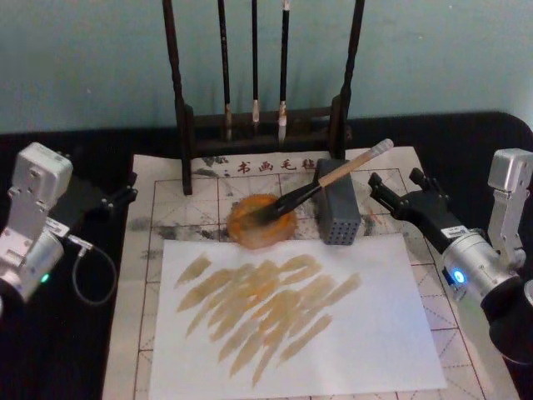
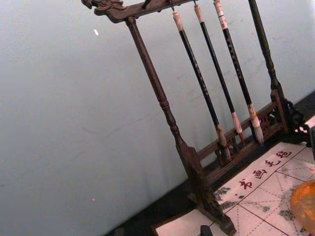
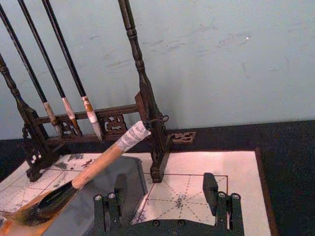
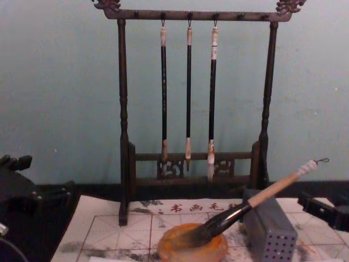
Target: Pick up the brush from the inkstone, write on the paper, then place the brush back to its original position.
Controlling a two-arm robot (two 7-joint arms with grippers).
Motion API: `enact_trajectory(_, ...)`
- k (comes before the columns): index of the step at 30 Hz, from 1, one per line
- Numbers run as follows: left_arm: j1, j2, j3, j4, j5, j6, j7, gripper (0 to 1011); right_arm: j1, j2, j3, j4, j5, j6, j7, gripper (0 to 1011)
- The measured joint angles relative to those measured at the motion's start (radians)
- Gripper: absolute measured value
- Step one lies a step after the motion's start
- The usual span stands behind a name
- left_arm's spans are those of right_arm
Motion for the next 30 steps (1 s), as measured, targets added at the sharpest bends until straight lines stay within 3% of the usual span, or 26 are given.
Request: enact_trajectory(30,0.0,0.0,0.0,0.0,0.0,0.0,0.0,1001,0.0,0.001,-0.001,-0.001,0.0,0.0,0.0,1000)
